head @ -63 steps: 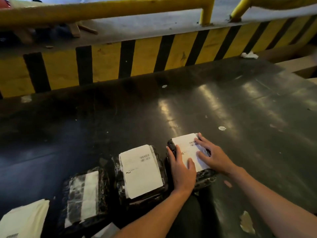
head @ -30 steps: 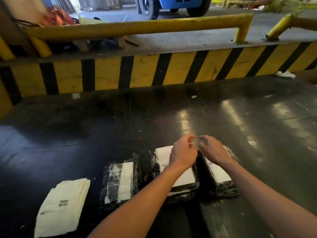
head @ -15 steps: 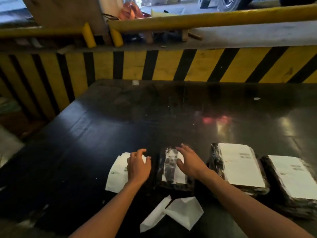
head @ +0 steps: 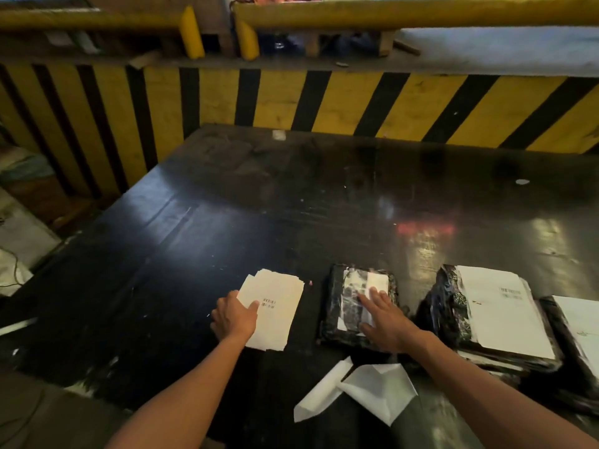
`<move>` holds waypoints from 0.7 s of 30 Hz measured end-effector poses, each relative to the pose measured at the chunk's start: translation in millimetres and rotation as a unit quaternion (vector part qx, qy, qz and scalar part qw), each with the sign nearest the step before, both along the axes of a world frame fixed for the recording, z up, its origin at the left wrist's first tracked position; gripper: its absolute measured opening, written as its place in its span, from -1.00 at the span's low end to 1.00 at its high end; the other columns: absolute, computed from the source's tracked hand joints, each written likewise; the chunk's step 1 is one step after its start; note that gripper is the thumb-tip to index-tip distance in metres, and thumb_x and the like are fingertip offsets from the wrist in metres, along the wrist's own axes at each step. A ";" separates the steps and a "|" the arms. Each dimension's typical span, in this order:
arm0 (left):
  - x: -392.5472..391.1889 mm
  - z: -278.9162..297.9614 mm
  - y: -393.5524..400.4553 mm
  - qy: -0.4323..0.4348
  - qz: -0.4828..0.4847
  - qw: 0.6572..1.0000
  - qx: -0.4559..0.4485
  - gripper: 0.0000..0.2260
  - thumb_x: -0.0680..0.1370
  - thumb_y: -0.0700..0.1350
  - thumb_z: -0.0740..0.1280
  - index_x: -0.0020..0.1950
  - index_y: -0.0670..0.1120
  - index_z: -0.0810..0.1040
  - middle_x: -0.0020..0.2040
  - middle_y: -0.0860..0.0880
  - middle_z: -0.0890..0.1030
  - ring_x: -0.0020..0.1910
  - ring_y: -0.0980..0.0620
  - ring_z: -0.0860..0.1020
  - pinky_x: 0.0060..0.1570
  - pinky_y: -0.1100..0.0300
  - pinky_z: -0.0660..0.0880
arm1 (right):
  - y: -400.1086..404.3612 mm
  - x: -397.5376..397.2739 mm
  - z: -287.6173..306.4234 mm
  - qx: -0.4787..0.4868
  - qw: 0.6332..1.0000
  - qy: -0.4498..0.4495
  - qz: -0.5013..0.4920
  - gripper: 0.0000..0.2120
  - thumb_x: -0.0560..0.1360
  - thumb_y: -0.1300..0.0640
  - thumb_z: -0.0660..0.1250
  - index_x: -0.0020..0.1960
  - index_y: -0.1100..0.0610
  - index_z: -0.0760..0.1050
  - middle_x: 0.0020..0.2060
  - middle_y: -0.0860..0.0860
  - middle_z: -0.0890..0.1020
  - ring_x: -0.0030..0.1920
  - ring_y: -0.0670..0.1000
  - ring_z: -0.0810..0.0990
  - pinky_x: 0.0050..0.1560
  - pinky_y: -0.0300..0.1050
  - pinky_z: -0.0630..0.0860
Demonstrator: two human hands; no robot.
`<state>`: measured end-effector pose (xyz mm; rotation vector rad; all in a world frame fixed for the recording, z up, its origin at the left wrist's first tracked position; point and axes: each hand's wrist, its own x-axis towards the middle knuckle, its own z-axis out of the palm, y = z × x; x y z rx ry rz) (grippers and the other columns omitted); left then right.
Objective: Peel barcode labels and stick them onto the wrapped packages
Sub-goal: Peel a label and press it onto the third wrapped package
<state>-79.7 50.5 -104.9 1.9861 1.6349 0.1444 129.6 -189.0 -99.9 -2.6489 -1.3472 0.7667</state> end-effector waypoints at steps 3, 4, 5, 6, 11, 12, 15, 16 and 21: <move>0.4 2.2 -0.6 -0.013 0.004 1.000 0.019 -0.56 0.50 0.09 0.43 0.28 -0.04 0.39 0.28 -0.13 0.46 0.25 -0.17 0.45 0.25 -0.13 0.40 | -1.3 -3.2 -1.0 0.007 1.000 -0.008 0.000 -0.31 0.62 -0.09 0.12 0.59 0.02 -0.17 0.58 0.14 -0.19 0.56 0.18 -0.24 0.53 0.08 -0.12; 0.3 2.7 -0.5 -0.015 0.005 0.999 0.028 -0.56 0.49 0.08 0.44 0.27 -0.04 0.38 0.28 -0.13 0.46 0.25 -0.16 0.45 0.26 -0.13 0.40 | -1.3 -3.9 -0.8 0.007 1.000 -0.009 0.000 -0.31 0.62 -0.09 0.11 0.59 0.02 -0.18 0.58 0.14 -0.20 0.56 0.18 -0.25 0.53 0.09 -0.12; -0.1 3.2 -0.7 -0.017 0.003 0.999 0.037 -0.56 0.49 0.07 0.45 0.26 -0.04 0.38 0.28 -0.13 0.45 0.24 -0.16 0.46 0.26 -0.13 0.39 | -1.5 -4.1 -0.7 0.007 1.000 -0.009 0.000 -0.31 0.62 -0.09 0.11 0.59 0.02 -0.19 0.58 0.14 -0.20 0.56 0.17 -0.25 0.53 0.09 -0.13; -0.8 3.0 -0.8 -0.018 0.000 0.999 0.046 -0.56 0.49 0.06 0.45 0.25 -0.04 0.37 0.27 -0.12 0.45 0.24 -0.15 0.46 0.26 -0.13 0.39 | -1.3 -4.1 -0.8 0.005 1.000 -0.008 0.002 -0.31 0.62 -0.09 0.11 0.59 0.02 -0.19 0.58 0.14 -0.21 0.56 0.18 -0.26 0.53 0.10 -0.12; -2.2 8.2 2.4 -0.065 0.019 0.995 0.079 -0.81 0.54 0.03 0.39 0.02 0.00 0.43 0.18 -0.09 0.52 0.17 -0.12 0.48 0.21 -0.08 0.39 | -1.0 -4.2 1.0 -0.001 1.000 0.002 0.005 -0.31 0.63 -0.09 0.11 0.59 0.02 -0.21 0.57 0.13 -0.22 0.56 0.17 -0.27 0.55 0.12 -0.12; -2.2 11.2 4.1 -0.073 0.020 0.994 0.080 -0.86 0.56 0.02 0.37 -0.03 0.00 0.46 0.14 -0.08 0.54 0.15 -0.11 0.49 0.21 -0.08 0.38 | -0.9 -4.0 1.5 0.000 1.000 0.003 0.004 -0.31 0.63 -0.09 0.11 0.59 0.02 -0.21 0.57 0.13 -0.22 0.56 0.17 -0.27 0.55 0.12 -0.12; -2.4 23.6 8.9 -0.092 0.009 0.994 0.056 -0.90 0.58 0.01 0.34 -0.06 0.00 0.51 0.02 -0.04 0.61 0.04 -0.05 0.53 0.20 -0.05 0.38 | -0.6 -4.8 3.6 -0.005 1.000 0.008 0.004 -0.31 0.62 -0.08 0.12 0.59 0.02 -0.20 0.58 0.14 -0.21 0.56 0.18 -0.26 0.54 0.12 -0.11; -1.8 29.4 9.3 -0.111 -0.001 0.993 0.040 -0.90 0.59 0.00 0.33 -0.05 -0.01 0.52 -0.01 -0.04 0.61 0.01 -0.03 0.54 0.17 -0.03 0.43 | -0.3 -4.9 4.4 -0.005 1.000 0.012 0.003 -0.31 0.62 -0.08 0.13 0.59 0.02 -0.19 0.58 0.14 -0.20 0.56 0.18 -0.25 0.54 0.13 -0.11; 14.8 68.5 3.0 -0.204 -0.085 0.975 -0.007 -0.87 0.60 -0.03 0.32 0.06 -0.07 0.58 -0.01 0.00 0.62 -0.03 0.04 0.57 -0.11 0.18 0.50 | 4.0 -3.8 24.5 0.111 0.983 0.113 -0.096 -0.48 0.61 0.02 0.22 0.52 0.10 0.22 0.56 0.15 0.15 0.56 0.14 0.08 0.49 0.00 0.09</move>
